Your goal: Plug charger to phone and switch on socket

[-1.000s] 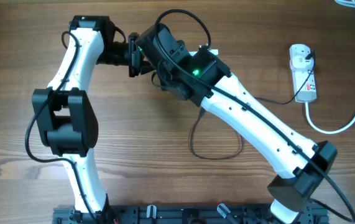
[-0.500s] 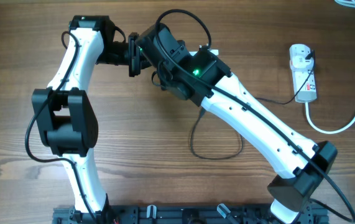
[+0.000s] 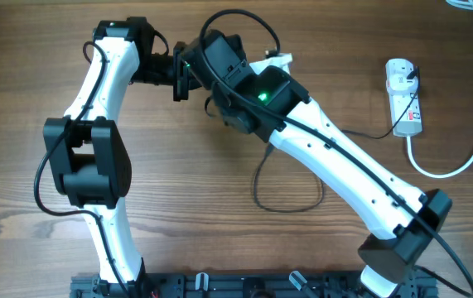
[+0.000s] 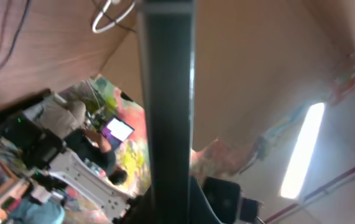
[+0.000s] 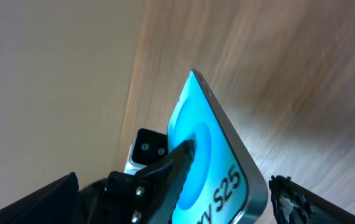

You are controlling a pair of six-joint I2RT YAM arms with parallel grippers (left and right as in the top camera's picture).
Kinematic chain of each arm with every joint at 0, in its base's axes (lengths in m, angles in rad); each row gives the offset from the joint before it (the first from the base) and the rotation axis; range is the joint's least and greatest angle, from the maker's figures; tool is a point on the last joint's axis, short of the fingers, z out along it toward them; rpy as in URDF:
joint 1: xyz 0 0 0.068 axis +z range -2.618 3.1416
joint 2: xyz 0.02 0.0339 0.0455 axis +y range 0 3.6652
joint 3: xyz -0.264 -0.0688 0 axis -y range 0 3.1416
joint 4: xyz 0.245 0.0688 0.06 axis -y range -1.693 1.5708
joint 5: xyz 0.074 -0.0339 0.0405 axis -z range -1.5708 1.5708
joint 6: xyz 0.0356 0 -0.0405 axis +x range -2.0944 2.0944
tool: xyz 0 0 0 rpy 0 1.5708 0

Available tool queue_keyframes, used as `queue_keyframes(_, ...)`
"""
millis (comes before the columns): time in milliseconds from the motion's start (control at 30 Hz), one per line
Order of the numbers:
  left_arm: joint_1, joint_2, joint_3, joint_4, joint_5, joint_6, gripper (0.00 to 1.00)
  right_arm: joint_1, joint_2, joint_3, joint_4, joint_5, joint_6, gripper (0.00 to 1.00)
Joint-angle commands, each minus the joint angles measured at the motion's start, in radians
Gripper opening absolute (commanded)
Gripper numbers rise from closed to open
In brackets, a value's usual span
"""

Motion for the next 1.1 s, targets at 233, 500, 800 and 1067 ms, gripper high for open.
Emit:
queue_keyframes(233, 0.003, -0.037, 0.001, 0.141, -0.243, 0.138, 0.04, -0.233, -0.185, 0.018, -0.258, -0.140, -0.780, 1.00)
queue_keyframes(500, 0.034, -0.082, 0.002, 0.138, -0.239, 0.338, 0.04, -0.394, -0.152, -0.023, -0.446, -0.358, -1.113, 1.00)
queue_keyframes(800, 0.162, -0.276, 0.002, 0.144, -0.665, 0.220, 0.04, -0.394, -0.152, -0.370, -0.231, -0.450, -1.092, 1.00)
queue_keyframes(1067, 0.206, -0.280, 0.001, 0.098, -0.860, 0.174, 0.04, -0.379, -0.152, -0.705, 0.043, -0.634, -1.101, 0.93)
